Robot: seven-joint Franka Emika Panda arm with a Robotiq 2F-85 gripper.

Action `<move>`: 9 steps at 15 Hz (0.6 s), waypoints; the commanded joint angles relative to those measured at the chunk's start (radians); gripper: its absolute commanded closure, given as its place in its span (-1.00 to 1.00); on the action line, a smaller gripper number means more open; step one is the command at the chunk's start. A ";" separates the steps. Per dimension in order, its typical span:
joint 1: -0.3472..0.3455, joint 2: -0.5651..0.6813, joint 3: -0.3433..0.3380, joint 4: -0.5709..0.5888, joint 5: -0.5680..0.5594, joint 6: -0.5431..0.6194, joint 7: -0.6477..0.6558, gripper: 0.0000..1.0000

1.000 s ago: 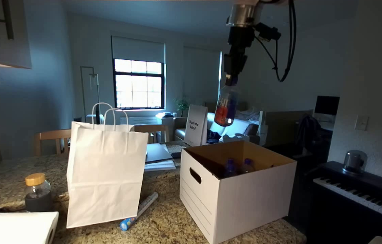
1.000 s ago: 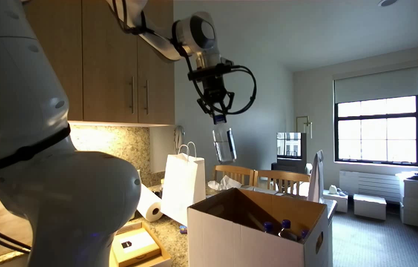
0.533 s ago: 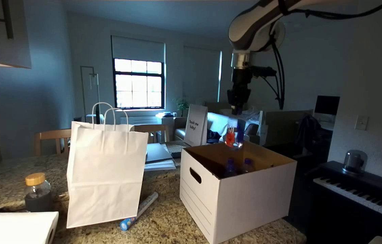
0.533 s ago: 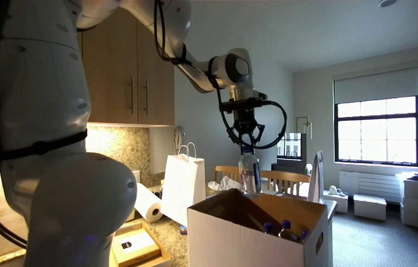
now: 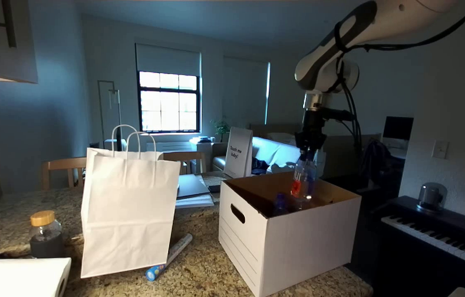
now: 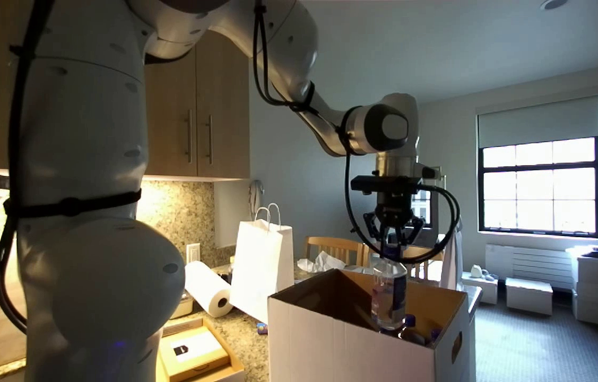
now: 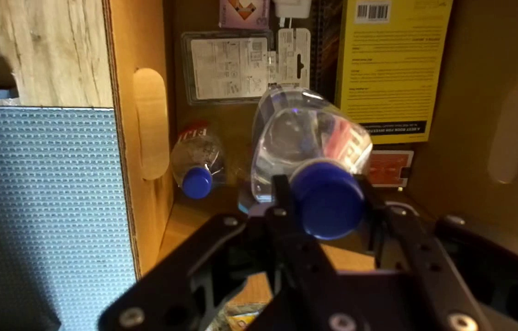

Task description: Pick up the bottle from the countertop and put it in the box.

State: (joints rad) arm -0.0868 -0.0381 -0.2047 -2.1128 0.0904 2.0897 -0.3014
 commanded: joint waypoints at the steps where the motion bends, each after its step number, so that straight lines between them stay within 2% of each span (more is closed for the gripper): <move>1: -0.045 0.007 0.001 -0.042 0.032 0.054 -0.001 0.71; 5: -0.065 0.026 0.005 -0.079 -0.017 0.092 0.053 0.71; 9: -0.062 0.066 0.015 -0.113 -0.008 0.164 0.082 0.71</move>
State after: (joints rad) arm -0.1411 0.0126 -0.2073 -2.1981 0.0927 2.1904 -0.2652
